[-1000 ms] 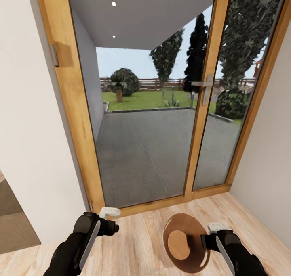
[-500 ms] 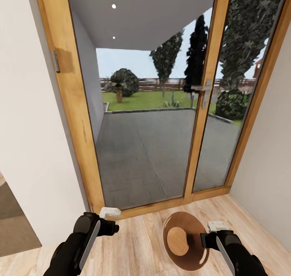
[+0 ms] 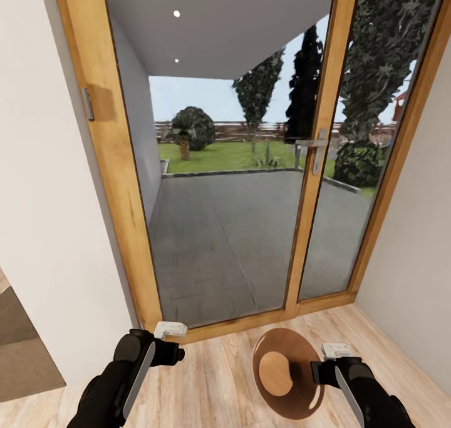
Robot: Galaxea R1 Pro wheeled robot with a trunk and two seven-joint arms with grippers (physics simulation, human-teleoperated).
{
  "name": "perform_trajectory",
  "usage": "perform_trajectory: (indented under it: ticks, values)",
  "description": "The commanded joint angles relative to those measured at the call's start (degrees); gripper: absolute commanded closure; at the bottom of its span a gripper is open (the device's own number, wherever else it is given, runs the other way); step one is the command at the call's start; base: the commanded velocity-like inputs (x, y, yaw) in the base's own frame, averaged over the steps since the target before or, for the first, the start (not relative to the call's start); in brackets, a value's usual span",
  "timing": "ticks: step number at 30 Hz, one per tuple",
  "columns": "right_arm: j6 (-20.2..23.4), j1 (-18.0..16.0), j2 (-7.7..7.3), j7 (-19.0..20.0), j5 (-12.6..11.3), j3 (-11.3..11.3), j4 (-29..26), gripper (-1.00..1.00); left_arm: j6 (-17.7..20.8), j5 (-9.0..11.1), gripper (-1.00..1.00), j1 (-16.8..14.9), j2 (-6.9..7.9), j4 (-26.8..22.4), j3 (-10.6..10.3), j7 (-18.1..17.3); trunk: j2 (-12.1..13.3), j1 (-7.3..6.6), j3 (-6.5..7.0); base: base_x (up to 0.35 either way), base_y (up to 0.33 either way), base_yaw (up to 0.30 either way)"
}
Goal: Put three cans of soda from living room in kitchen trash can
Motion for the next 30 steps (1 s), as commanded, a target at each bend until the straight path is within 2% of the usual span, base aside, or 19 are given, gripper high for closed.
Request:
perform_trajectory:
  ticks: [1,15,28,30]
  values:
    - [0.0,0.0,0.01,0.3,-0.6,0.0,0.0,1.00,0.0,0.0,-1.00,0.0,0.01,0.0,0.0,0.0,0.4,-0.23,0.19,0.000,0.000,0.000]
    - [0.0,0.0,0.05,-0.2,-0.6,0.0,-0.1,1.00,0.0,0.0,-1.00,0.0,0.01,0.0,0.0,-0.1,6.0,-3.30,3.38,0.000,0.000,0.003]
    - [0.0,0.0,0.10,-0.5,-0.6,0.0,-0.1,1.00,0.0,0.2,-1.00,0.1,0.01,-0.1,0.0,-0.1,11.2,-6.16,6.87,0.000,0.000,0.077]
    - [0.0,0.0,0.10,-0.5,-0.6,0.1,-0.1,1.00,0.0,0.3,-1.00,0.1,0.01,-0.1,0.0,-0.1,11.2,-6.16,7.05,0.000,0.000,0.092]
